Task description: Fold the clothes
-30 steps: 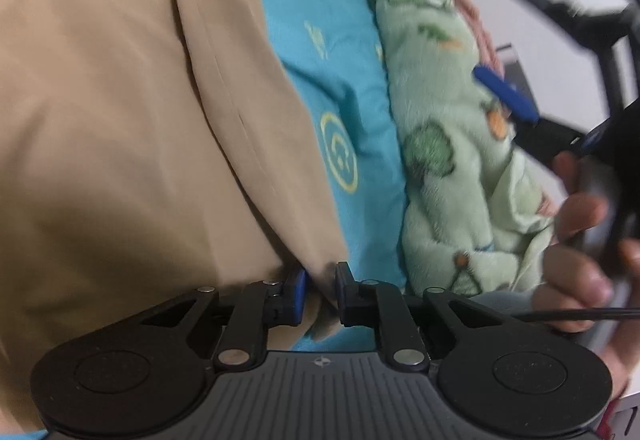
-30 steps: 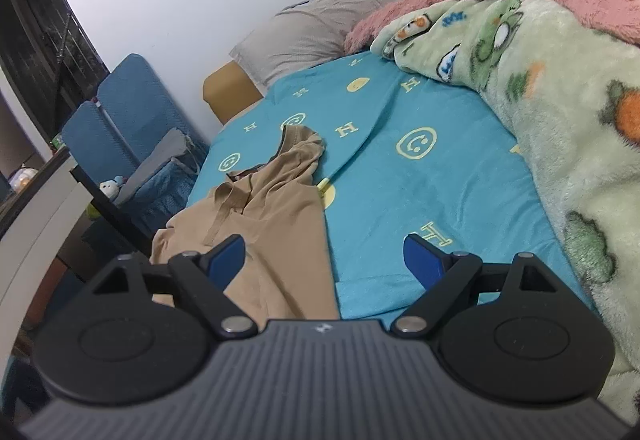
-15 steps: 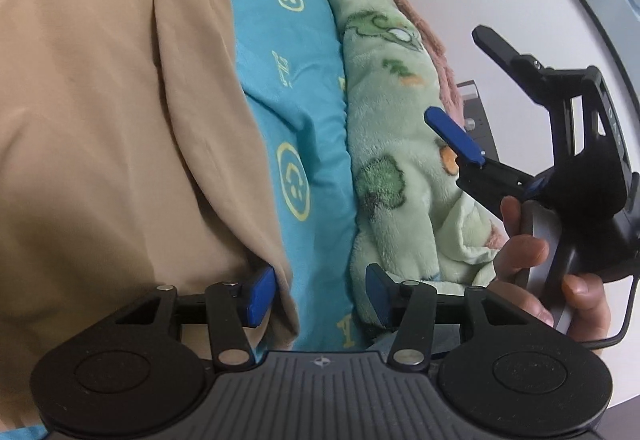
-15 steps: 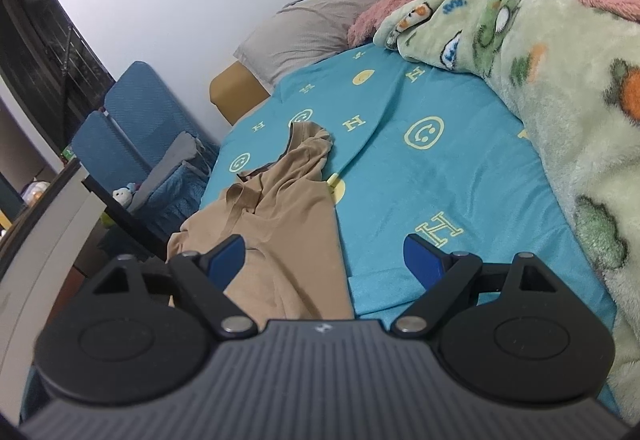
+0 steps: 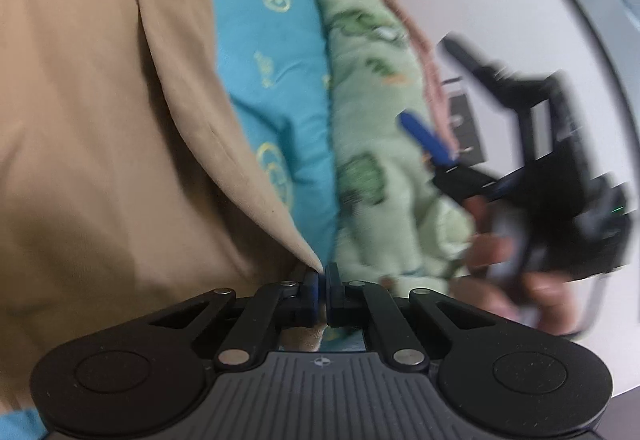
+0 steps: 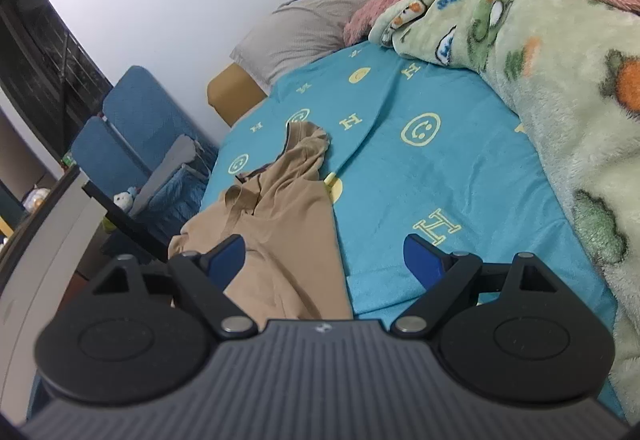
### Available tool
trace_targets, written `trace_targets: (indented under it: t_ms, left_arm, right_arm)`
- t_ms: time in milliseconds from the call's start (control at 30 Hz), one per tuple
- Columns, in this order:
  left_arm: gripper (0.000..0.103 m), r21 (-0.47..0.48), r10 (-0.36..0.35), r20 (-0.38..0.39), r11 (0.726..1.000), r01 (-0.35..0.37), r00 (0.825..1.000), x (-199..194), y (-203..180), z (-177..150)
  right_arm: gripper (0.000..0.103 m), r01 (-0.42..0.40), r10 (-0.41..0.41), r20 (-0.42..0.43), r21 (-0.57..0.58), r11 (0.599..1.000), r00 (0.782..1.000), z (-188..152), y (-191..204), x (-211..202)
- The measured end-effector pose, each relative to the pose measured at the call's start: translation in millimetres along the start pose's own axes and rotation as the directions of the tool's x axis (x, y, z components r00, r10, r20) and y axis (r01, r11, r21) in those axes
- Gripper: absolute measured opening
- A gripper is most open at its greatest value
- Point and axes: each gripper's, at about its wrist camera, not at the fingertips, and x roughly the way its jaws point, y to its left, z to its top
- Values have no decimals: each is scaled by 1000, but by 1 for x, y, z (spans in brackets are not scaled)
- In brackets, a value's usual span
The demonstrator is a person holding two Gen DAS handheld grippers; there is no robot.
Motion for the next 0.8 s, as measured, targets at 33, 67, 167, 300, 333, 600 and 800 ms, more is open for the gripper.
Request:
trace_targets:
  t_ms: [33, 67, 167, 300, 333, 600, 800]
  left_arm:
    - [3, -14, -8, 6, 1000, 8, 1000, -7, -3, 2]
    - [3, -29, -15, 14, 999, 16, 1000, -14, -4, 4]
    - [3, -75, -14, 32, 997, 16, 999, -39, -4, 6]
    - [3, -86, 82, 23, 993, -79, 996, -64, 1, 6]
    - [3, -81, 119, 15, 990, -117, 993, -68, 4, 6]
    - [3, 13, 455, -40, 891, -454, 890, -76, 21, 7]
    - [38, 101, 464, -21, 882, -459, 886, -71, 1, 10]
  right_arm:
    - [88, -2, 2, 4, 6, 1000, 1000, 1, -1, -1]
    - [88, -4, 4, 8, 12, 1000, 1000, 2, -2, -1]
    - [88, -5, 5, 9, 18, 1000, 1000, 2, -3, -2]
    - [88, -4, 4, -9, 0, 1000, 1000, 0, 0, 1]
    - [88, -5, 5, -15, -7, 1000, 1000, 0, 2, 2]
    - [88, 22, -25, -36, -93, 995, 999, -5, 13, 6]
    - [88, 25, -29, -25, -154, 988, 999, -10, 23, 3]
